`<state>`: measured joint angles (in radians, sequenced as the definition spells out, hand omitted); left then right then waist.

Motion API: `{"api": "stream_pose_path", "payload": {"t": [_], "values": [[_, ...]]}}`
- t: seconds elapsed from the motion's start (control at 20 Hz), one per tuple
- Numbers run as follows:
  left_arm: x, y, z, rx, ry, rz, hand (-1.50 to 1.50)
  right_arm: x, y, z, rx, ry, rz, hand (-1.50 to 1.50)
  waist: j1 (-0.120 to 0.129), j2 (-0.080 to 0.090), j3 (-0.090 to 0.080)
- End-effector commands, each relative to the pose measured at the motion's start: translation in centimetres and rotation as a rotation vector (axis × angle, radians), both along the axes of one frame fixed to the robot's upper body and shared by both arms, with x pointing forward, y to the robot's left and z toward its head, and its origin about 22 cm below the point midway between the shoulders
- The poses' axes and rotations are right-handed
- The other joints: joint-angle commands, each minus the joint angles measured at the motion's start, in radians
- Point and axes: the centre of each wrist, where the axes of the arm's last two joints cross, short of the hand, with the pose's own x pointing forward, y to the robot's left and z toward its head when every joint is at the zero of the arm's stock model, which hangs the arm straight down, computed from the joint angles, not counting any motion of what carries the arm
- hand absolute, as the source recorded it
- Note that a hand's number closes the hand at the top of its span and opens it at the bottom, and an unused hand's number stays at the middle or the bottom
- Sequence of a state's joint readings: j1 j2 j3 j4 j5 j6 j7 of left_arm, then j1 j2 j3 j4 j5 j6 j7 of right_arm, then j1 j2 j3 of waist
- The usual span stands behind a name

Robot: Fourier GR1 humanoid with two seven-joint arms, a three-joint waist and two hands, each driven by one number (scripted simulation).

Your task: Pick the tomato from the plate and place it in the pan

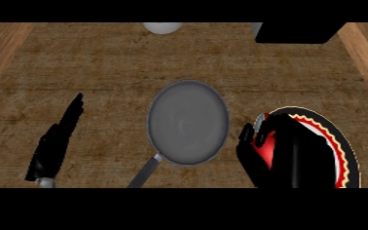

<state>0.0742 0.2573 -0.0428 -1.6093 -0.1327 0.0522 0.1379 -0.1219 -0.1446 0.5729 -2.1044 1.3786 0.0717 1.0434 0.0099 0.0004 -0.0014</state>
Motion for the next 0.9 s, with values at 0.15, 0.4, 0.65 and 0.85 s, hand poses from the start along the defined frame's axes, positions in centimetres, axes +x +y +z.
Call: {"api": "stream_pose_path", "payload": {"t": [0.15,0.4,0.65,0.85], "values": [[-0.1,-1.7,1.0,0.014,0.001,-0.026,0.0,6.2,5.0,-1.9,0.139,0.055,-0.014,1.5,0.016,0.004,0.002],[0.9,0.1,1.0,0.005,-0.013,-0.034,0.0,10.9,5.9,-4.5,0.205,0.111,0.001,1.5,0.025,0.009,0.002],[0.1,-0.7,-0.3,0.005,-0.009,-0.058,0.0,15.7,6.2,-6.9,0.173,0.226,0.006,1.5,0.039,0.012,0.002],[0.8,-0.6,0.3,0.006,0.002,-0.043,0.0,16.4,6.5,-10.2,0.1,0.368,0.087,1.5,0.038,0.012,0.002]]}}
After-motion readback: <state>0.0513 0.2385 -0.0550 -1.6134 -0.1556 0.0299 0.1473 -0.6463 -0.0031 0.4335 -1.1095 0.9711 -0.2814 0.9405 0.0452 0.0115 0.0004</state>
